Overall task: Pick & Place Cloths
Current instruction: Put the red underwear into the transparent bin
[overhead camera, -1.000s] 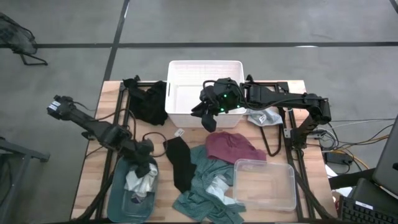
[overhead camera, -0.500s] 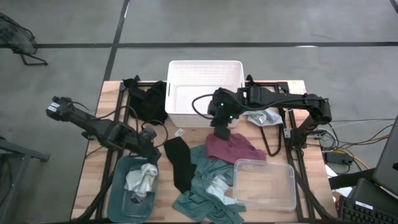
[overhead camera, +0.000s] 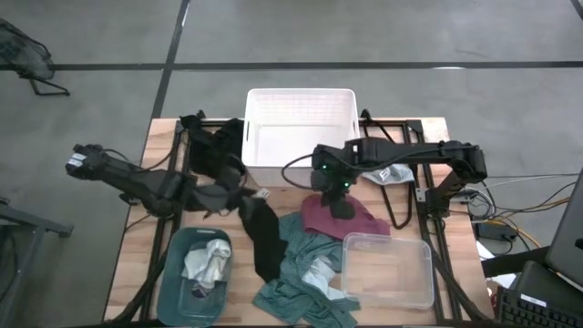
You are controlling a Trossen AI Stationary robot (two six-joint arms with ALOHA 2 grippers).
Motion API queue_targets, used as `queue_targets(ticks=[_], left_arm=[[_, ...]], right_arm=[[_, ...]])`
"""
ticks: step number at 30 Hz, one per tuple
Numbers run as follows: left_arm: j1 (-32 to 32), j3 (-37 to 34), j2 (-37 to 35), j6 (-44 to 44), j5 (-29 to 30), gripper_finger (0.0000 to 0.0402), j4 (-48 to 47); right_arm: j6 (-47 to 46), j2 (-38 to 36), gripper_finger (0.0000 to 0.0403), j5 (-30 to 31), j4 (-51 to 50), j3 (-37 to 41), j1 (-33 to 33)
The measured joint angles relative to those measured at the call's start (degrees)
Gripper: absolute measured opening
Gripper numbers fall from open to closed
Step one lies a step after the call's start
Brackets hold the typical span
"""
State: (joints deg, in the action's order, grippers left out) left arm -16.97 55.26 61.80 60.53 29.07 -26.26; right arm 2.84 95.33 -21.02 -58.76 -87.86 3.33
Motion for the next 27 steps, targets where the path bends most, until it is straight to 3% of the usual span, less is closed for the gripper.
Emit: queue_targets(ticks=[6, 10, 15, 27], left_arm=[[3.16, 1.14, 0.00, -14.14, 1.46, 0.0271, 14.37], [4.60, 0.86, 0.00, -18.57, 5.23, 0.0271, 22.00], [6.79, 1.11, 0.00, -19.92, 5.59, 0.0271, 28.36], [8.50, 7.70, -0.22, -30.45, 4.86, 0.0271, 32.75]], right_arm=[[-4.23, 0.04, 0.0033, -1.36, 2.40, 4.67, -1.96], [-6.01, -0.18, 0.0032, -1.61, 7.45, 8.45, -3.90], [-8.77, -0.11, 0.0050, -1.66, 15.71, 12.49, -4.20], [-13.31, 0.92, 0.0171, 0.42, 28.61, 19.03, -5.90]])
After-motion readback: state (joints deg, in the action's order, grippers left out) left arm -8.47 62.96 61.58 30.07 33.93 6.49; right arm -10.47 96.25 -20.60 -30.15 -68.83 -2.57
